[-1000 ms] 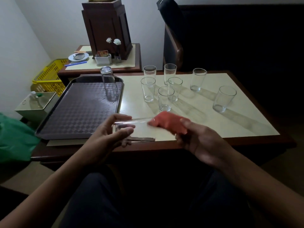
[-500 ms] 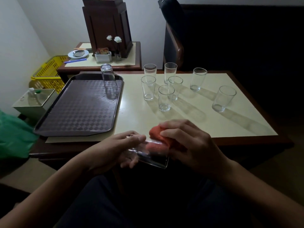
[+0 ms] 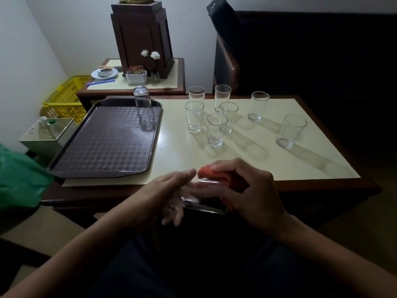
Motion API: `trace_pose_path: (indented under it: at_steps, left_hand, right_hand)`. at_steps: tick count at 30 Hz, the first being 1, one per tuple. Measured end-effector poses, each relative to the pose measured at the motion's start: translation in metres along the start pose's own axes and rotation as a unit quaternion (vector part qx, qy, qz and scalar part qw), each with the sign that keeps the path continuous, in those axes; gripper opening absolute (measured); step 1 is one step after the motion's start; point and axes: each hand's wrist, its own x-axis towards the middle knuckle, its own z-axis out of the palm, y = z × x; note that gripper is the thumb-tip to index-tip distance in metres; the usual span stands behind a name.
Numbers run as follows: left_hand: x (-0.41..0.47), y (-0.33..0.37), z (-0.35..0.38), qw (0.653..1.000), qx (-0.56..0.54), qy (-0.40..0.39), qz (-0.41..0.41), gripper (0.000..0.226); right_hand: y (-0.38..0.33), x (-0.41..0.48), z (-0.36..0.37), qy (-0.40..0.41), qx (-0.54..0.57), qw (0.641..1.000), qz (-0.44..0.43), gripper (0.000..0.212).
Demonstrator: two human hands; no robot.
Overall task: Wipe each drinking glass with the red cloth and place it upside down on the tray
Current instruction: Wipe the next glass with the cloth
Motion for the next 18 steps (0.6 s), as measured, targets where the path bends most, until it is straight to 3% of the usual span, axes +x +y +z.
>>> trace_pose_path:
  at_steps: [2,4,6,8,9,11,13,14,16,18]
  left_hand:
    - [-0.001,0.0,0.004,0.998,-0.006,-0.044,-0.045,0.058]
    - [-0.005,0.0,0.003,0.998,-0.044,-0.044,0.0,0.046]
    - [-0.007,0.0,-0.004,0.995,-0.049,-0.022,0.085,0.047]
    - [-0.009,0.002,-0.012,0.991,-0.009,-0.027,0.132,0.05]
    - [-0.009,0.003,-0.014,0.991,0.006,-0.03,0.132,0.048]
    - [-0.008,0.005,-0.012,0.997,0.012,-0.014,0.077,0.052]
    - [-0.006,0.004,-0.005,1.0,0.025,-0.014,-0.013,0.072]
    - [-0.006,0.003,-0.003,0.999,0.021,-0.027,-0.041,0.076]
    - [-0.005,0.001,-0.004,0.999,-0.014,-0.041,-0.016,0.066]
    - [-0.004,0.0,-0.011,0.995,-0.058,-0.035,0.07,0.044]
  right_hand:
    - [-0.002,-0.003,-0.004,-0.009,-0.055,0.997,-0.051,0.039]
    - [-0.002,0.001,-0.006,0.004,-0.001,0.999,0.048,0.034]
    - [0.004,0.004,-0.006,0.015,0.052,0.985,0.162,0.032]
    - [0.004,0.004,-0.005,0.025,0.021,0.987,0.157,0.034]
    - [0.002,0.002,-0.005,0.03,-0.024,0.994,0.104,0.034]
    - [-0.003,0.002,-0.007,0.02,-0.123,0.987,-0.105,0.034]
    - [-0.003,0.001,-0.008,-0.011,-0.216,0.932,-0.291,0.029]
    - [-0.002,0.002,-0.008,-0.016,-0.232,0.918,-0.322,0.027]
    - [0.003,0.001,-0.007,-0.004,-0.191,0.948,-0.254,0.031]
    - [0.004,-0.002,0.001,0.013,-0.047,0.999,-0.005,0.035]
